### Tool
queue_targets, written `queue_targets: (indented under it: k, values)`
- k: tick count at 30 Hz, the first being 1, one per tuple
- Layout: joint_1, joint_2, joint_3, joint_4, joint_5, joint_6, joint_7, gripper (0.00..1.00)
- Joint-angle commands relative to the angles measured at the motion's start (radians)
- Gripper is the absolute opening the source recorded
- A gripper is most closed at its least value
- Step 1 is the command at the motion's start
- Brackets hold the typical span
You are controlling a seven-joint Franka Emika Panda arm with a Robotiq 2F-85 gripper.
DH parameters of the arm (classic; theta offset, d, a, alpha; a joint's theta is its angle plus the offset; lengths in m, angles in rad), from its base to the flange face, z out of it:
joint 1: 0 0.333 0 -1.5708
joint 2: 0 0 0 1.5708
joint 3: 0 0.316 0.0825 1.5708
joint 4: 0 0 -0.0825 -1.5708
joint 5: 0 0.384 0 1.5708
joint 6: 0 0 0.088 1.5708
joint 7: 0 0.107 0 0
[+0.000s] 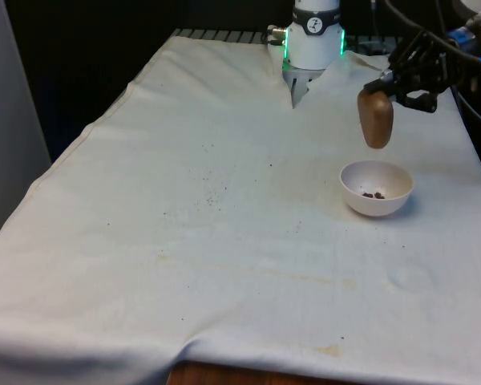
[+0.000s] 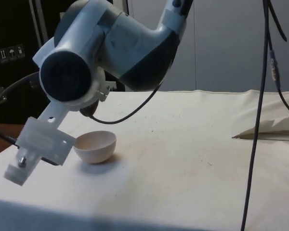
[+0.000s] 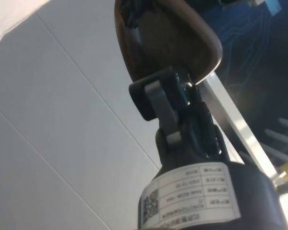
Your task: Pour the coffee beans from the cup into the bowl.
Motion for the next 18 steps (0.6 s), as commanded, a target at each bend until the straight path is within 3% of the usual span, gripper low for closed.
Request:
queue_targets:
  k: [1, 10, 11, 18]
  values:
    - [0.001, -0.005, 0.0, -0.008, -0.009, 0.001, 0.001, 0.0]
    - [0.0, 0.002, 0.013, -0.019, -0.051, -0.025, 0.001, 0.0]
    - [0.005, 0.002, 0.014, -0.024, -0.063, -0.034, 0.002, 0.0]
    - [0.007, 0.01, 0.031, -0.029, -0.092, -0.072, -0.004, 0.0]
